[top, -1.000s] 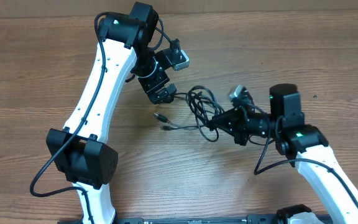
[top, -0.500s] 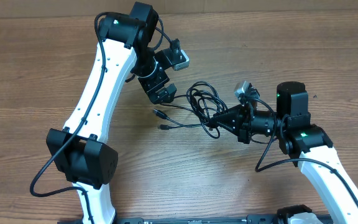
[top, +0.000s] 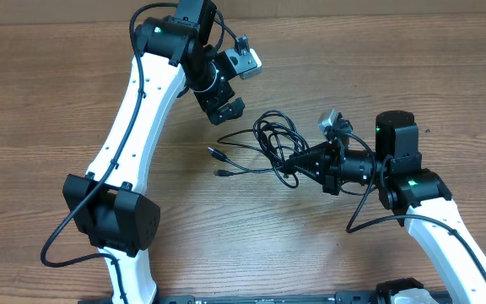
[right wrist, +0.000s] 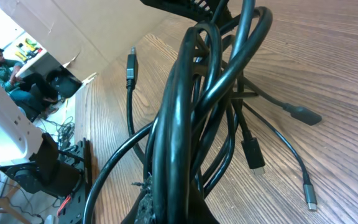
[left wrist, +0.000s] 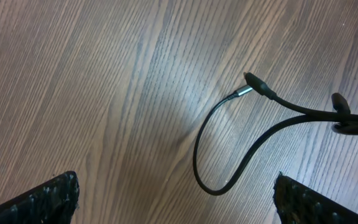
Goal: Untangle cables
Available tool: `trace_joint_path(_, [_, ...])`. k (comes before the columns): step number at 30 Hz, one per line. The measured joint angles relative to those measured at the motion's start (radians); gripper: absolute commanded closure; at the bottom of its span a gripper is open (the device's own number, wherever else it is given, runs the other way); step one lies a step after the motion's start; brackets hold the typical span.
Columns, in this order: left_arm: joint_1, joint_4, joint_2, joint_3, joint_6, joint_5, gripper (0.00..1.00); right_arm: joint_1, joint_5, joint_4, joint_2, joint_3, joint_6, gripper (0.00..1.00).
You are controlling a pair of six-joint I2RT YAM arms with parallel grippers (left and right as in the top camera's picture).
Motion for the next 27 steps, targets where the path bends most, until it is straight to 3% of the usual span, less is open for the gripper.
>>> trace_joint_path(9, [0.000,-0.073,0.000,0.000,-0.230,0.240,0.01,-0.001,-0.027,0.025,0.000,0.000,0.032,0.96])
trace_joint_path(20, [0.008,-0.123,0.000,0.000,-0.288,0.378,0.00,-0.069,-0.060,0.133,0.000,0.000,0.244,0.96])
trace_joint_path(23, [0.008,-0.107,0.000,0.000,-0.288,0.412,0.11,-0.114,-0.060,0.133,0.000,0.000,0.277,0.96])
trace_joint_path(24, [0.007,-0.103,0.000,0.000,-0.288,0.420,0.23,-0.134,-0.060,0.133,0.000,0.000,0.292,0.96])
trace_joint_path(27, [0.003,-0.082,0.000,0.000,-0.291,0.453,0.29,-0.193,-0.059,0.134,0.000,0.000,0.322,0.96])
